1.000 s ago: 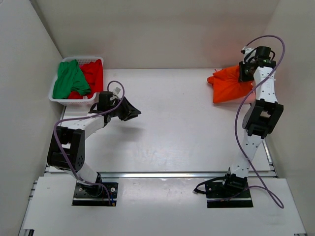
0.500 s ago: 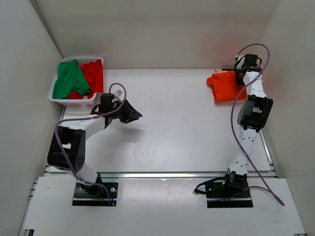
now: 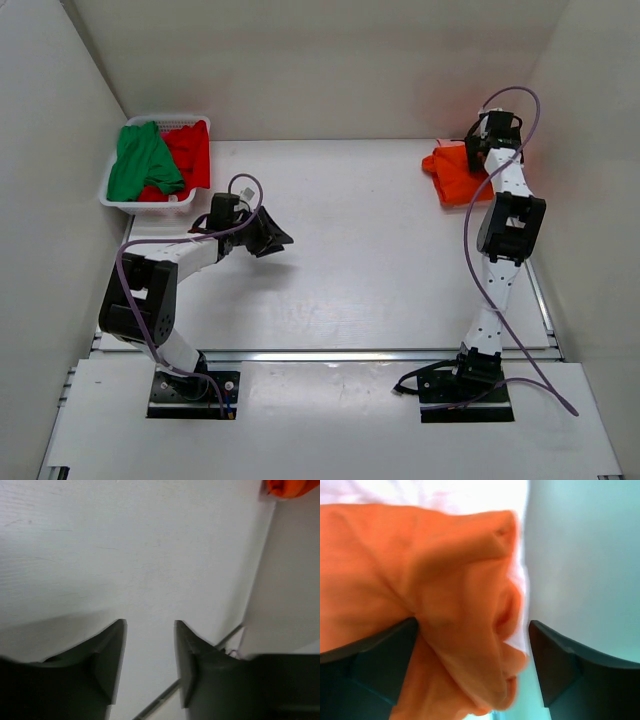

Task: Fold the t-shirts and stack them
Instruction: Put the neatly folded tshirt into the corner of the board with the right arm

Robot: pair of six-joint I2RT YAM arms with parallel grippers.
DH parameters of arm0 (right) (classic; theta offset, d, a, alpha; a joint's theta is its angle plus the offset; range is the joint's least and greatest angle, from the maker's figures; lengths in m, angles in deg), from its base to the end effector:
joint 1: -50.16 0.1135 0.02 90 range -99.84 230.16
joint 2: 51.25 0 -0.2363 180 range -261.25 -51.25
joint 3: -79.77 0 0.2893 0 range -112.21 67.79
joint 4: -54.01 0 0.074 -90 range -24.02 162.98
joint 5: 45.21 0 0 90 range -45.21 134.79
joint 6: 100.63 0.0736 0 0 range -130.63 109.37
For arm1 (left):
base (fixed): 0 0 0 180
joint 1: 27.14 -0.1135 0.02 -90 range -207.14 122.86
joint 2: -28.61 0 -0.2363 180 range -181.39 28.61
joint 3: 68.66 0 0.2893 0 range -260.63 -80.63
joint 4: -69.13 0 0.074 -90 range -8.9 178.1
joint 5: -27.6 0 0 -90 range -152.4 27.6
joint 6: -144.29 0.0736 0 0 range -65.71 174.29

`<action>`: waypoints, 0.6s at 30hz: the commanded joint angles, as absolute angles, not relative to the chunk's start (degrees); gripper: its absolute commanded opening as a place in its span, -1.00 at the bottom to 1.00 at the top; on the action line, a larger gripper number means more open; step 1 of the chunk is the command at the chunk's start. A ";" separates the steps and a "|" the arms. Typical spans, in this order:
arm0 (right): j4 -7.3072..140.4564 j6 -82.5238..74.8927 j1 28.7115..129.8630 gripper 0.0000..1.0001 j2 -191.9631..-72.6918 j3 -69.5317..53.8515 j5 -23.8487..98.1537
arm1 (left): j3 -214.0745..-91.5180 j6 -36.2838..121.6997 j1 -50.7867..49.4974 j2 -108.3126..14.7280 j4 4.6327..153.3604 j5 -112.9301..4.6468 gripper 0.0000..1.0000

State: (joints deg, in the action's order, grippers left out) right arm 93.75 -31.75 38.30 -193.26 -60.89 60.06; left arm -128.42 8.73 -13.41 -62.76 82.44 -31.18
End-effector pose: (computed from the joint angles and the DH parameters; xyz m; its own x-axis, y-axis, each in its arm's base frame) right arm 0.5878 -0.1433 0.1568 -0.7414 -0.1995 -0.6407 0.1344 0.8913 -0.4330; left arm 0.3494 -0.1246 0.1014 -0.8798 -0.4136 -0.2345 -0.0980 0.6403 -0.7618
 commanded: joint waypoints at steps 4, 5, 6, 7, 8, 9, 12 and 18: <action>88.92 -30.05 41.90 0.99 -182.23 -61.32 67.55 | -131.50 15.24 -15.01 -61.21 93.81 -36.74 0.97; 89.61 -29.10 42.86 0.98 -179.42 -60.36 67.73 | -133.69 17.53 -15.28 -61.82 95.76 -37.43 0.97; 89.80 -27.78 43.74 0.98 -177.91 -58.26 67.73 | -134.41 18.51 -15.97 -62.26 99.87 -37.79 0.98; 90.41 -27.59 43.92 0.98 -174.59 -57.20 66.17 | -136.24 20.87 -16.50 -62.70 103.30 -38.66 0.97; 90.59 -26.11 44.88 0.98 -171.25 -53.97 65.63 | -137.22 23.06 -16.68 -62.53 104.47 -40.06 0.97; 91.46 -24.36 45.76 0.99 -169.83 -51.32 65.36 | -137.92 24.22 -17.12 -62.70 106.65 -41.38 0.97; 97.33 -20.75 49.87 0.98 -163.76 -45.96 65.70 | -140.39 29.49 -16.60 -62.70 111.49 -46.21 0.95; 101.68 -10.92 60.60 0.98 -147.79 -24.64 64.67 | -143.39 35.48 -14.23 -62.10 119.24 -48.51 0.97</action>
State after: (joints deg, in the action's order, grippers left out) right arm 97.03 -18.36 56.75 -153.53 -34.81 65.42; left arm -142.23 30.26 -15.94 -63.48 112.69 -45.72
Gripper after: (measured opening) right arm 0.992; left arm 0.985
